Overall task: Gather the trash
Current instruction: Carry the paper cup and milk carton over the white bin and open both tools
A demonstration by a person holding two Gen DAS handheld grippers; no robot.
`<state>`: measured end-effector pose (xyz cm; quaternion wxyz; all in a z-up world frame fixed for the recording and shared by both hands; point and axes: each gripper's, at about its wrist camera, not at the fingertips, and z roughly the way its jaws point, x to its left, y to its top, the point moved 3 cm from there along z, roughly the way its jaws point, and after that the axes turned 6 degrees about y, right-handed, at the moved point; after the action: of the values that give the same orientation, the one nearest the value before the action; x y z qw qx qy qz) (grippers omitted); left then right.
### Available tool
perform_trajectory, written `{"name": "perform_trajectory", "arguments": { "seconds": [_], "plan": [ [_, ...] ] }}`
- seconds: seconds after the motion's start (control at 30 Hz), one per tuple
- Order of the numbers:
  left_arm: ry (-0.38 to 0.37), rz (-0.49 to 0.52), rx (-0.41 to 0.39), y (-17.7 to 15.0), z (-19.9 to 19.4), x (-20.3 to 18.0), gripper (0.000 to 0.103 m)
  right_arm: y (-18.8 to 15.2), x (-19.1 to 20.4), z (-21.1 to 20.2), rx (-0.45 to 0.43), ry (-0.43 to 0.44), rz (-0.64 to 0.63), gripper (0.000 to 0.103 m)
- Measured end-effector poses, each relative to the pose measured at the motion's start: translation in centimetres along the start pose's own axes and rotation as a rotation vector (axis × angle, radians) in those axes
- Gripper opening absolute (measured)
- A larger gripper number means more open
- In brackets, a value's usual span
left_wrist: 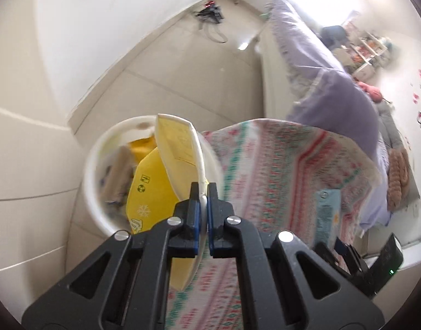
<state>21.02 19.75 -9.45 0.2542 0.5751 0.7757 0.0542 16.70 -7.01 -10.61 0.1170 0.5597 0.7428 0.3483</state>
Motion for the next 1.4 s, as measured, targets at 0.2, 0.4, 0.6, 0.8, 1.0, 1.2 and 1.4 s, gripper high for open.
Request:
{"name": "perform_trajectory", "arguments": {
  "seconds": [0.2,0.4,0.6,0.8,1.0,1.2,1.4],
  "plan": [
    [0.028,-0.024,0.040,0.1,1.5,0.9,0.005,-0.4,2.4,1.5,0.020,0.063,-0.026,0.052],
    [0.029,-0.083,0.065,0.9,3.2,2.4,0.005,-0.4,4.3,0.9,0.044,0.172,-0.018,0.052],
    [0.041,-0.135,0.059,1.7,4.1,3.7,0.011,0.4,7.5,1.1,0.008,0.242,-0.049,0.052],
    [-0.004,-0.205,0.048,2.0,3.0,4.8,0.050,1.2,10.0,2.6,0.015,0.252,-0.070,0.052],
    [-0.001,-0.179,0.022,1.9,1.2,4.7,0.050,1.9,11.5,4.2,0.009,0.307,-0.063,0.052],
    [0.042,-0.207,-0.049,1.9,-0.9,5.7,0.050,2.9,12.7,7.3,0.044,0.304,-0.060,0.052],
    [0.047,-0.237,-0.057,1.8,-1.1,6.2,0.050,4.3,14.0,11.2,0.080,0.304,-0.015,0.055]
  ]
}}
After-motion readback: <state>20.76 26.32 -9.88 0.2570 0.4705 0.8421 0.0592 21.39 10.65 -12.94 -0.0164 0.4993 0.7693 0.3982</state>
